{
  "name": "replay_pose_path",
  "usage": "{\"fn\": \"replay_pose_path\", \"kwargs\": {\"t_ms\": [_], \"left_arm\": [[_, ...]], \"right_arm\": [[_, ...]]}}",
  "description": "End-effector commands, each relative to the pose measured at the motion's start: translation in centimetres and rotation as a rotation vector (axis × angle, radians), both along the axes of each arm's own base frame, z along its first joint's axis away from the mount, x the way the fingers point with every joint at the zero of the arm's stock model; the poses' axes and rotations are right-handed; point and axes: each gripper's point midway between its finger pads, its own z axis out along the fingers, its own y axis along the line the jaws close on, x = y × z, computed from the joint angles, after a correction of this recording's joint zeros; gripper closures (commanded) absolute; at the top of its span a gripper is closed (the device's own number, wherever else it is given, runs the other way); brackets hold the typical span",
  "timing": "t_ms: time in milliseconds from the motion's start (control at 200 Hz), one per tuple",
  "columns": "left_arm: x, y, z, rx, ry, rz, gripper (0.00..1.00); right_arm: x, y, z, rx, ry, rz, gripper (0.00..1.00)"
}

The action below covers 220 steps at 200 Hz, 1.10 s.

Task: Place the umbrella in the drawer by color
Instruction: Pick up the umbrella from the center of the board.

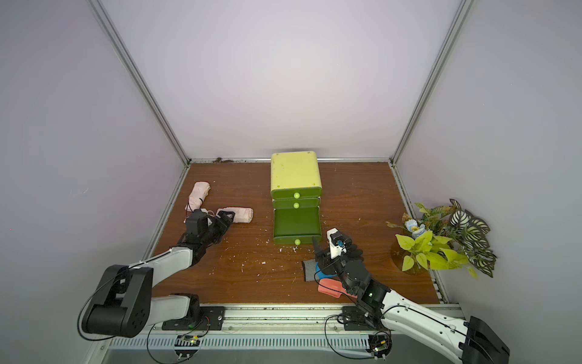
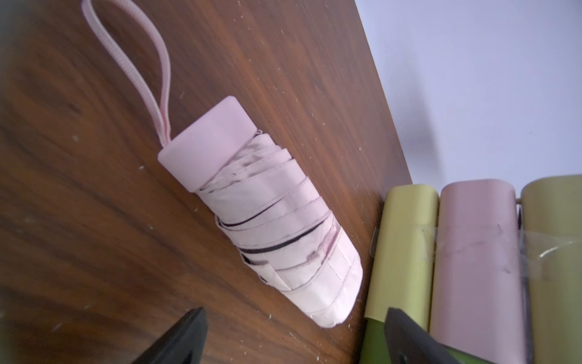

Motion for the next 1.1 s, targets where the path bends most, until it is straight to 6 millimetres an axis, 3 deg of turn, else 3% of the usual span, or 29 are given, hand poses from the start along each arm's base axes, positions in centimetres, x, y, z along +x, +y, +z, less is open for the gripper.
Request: {"fn": "replay_pose_path", "kwargs": {"t_ms": [0, 115, 210, 330, 495, 555, 776, 846, 936, 1096], "left_arm": [[0.7, 1.1, 0.6, -0.049, -0.053, 0.1, 0.1], [1.1, 2.6, 0.5, -0.026, -0.075, 0.188, 0.1], [2.3, 2.4, 0.4, -0.022, -0.064, 0.18, 0.1], [3.4, 1.8, -1.2, -0.052, -0.007, 0.167, 0.1], [3.7, 1.1, -3.7, -0.133, 0.046, 0.179, 0.3], [3.6, 1.1, -4.9, -0.137, 0.087, 0.19, 0.33], [4.1, 0.7, -6.7, -0.145, 0.082, 0.167, 0.99], [4.3, 0.2, -6.9, -0.162, 0.063, 0.145, 1.0], [4.6, -0.2, -6.7, -0.196, 0.02, 0.131, 1.0], [5.6, -0.8, -1.8, -0.19, -0.192, 0.063, 1.0]], "right_arm": [[0.1, -0.5, 3.1, 0.089, -0.072, -0.02, 0.11], [-0.1, -0.9, 3.3, 0.109, -0.082, -0.028, 0.11], [-0.1, -1.0, 3.3, 0.111, -0.081, -0.033, 0.12], [-0.1, -1.1, 3.5, 0.119, -0.079, -0.038, 0.12], [0.1, -1.6, 3.4, 0.119, -0.075, -0.063, 0.11], [0.0, -1.7, 3.5, 0.122, -0.076, -0.068, 0.11], [0.0, -2.2, 3.8, 0.138, -0.086, -0.082, 0.11], [0.0, -2.3, 3.7, 0.137, -0.087, -0.086, 0.11], [0.0, -2.4, 3.7, 0.134, -0.087, -0.091, 0.11], [0.1, -2.6, 3.3, 0.111, -0.091, -0.11, 0.12]]}}
